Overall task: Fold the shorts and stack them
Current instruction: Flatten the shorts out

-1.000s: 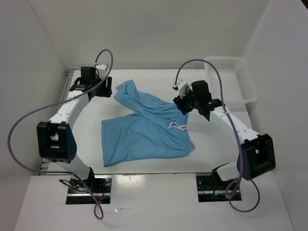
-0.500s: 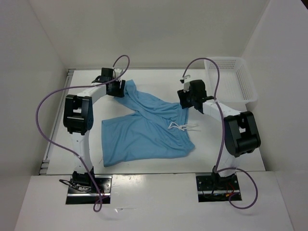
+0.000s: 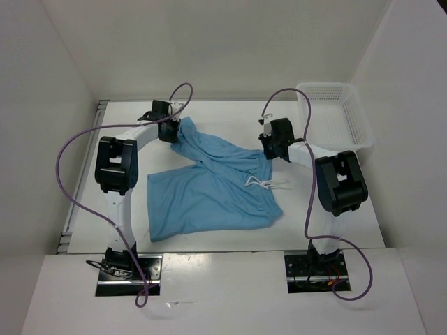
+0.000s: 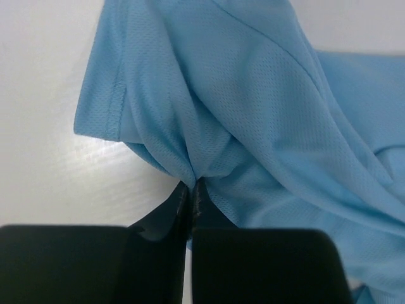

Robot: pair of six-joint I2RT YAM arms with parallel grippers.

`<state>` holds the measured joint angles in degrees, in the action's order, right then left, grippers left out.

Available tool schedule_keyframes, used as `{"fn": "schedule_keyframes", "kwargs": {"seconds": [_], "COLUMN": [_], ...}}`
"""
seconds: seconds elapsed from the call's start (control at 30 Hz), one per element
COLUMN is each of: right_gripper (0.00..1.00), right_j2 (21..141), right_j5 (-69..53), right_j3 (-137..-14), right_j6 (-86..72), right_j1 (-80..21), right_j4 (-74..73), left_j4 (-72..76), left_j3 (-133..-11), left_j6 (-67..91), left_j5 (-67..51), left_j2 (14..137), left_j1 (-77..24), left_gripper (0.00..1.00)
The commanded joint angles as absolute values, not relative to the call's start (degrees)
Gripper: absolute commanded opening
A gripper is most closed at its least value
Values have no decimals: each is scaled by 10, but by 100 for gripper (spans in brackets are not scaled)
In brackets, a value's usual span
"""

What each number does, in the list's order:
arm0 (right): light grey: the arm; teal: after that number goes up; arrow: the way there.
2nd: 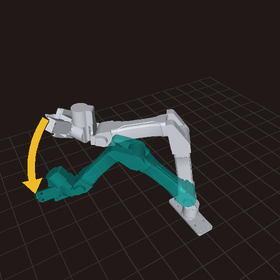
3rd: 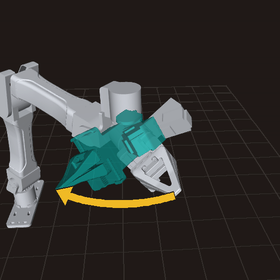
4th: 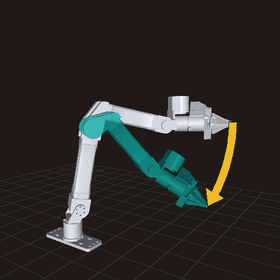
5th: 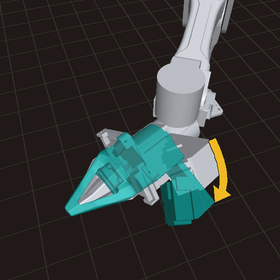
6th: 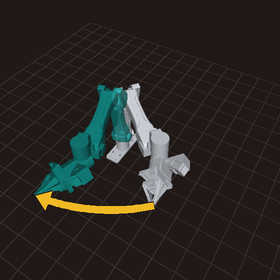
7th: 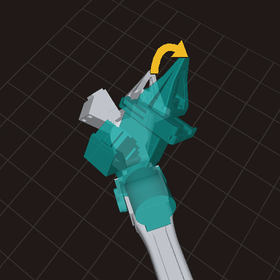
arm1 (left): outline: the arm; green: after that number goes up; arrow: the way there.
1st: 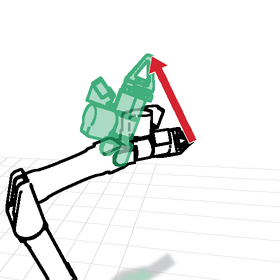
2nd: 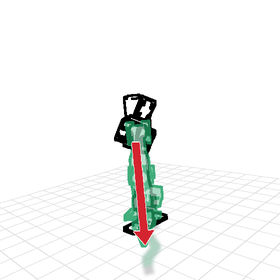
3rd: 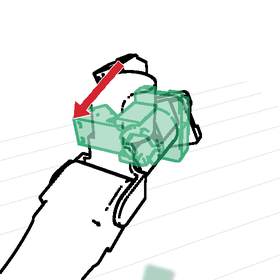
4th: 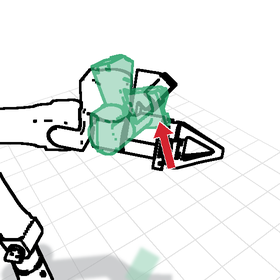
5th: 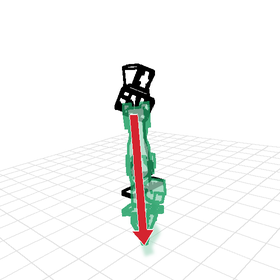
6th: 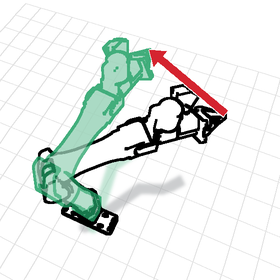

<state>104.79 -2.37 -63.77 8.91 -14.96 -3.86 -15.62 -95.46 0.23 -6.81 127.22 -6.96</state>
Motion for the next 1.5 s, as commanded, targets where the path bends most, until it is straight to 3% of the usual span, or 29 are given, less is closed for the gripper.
{"fn": "schedule_keyframes", "kwargs": {"seconds": [0.0, 0.1, 0.33, 0.4, 0.57, 0.6, 0.73, 1.1, 1.47], "right_gripper": [22, 0, 0, 0, 0, 0, 0, 0, 0], "right_j2": [1054, 1054, 1049, 1049, 1043, 1035, 1014, 1008, 1036], "right_j5": [-24, -19, 62, 48, -9, -15, -29, -47, -41], "right_j3": [-661, -661, -703, -725, -719, -713, -688, -671, -685], "right_j6": [88, 93, 86, 92, 159, 166, 178, 235, 245], "right_j1": [-148, -148, -148, -148, -170, -181, -193, -193, -199], "right_j4": [-40, -40, 3, 3, -27, -27, -33, -50, -50], "left_j4": [-214, -257, -355, -361, -380, -380, -350, -289, -288], "left_j3": [-918, -891, -746, -704, -643, -652, -756, -1032, -1013], "left_j6": [0, 0, 0, 0, 0, 0, 0, 0, 0], "left_j5": [-78, -83, -54, -40, -27, -32, -70, -79, -113], "left_j2": [1211, 1151, 1021, 997, 990, 990, 1019, 1240, 1307], "left_j1": [-55, -26, -15, -21, -33, -33, 10, 38, 0], "left_gripper": [0, 0, 1, 6, 32, 40, 54, 59, 68]}}
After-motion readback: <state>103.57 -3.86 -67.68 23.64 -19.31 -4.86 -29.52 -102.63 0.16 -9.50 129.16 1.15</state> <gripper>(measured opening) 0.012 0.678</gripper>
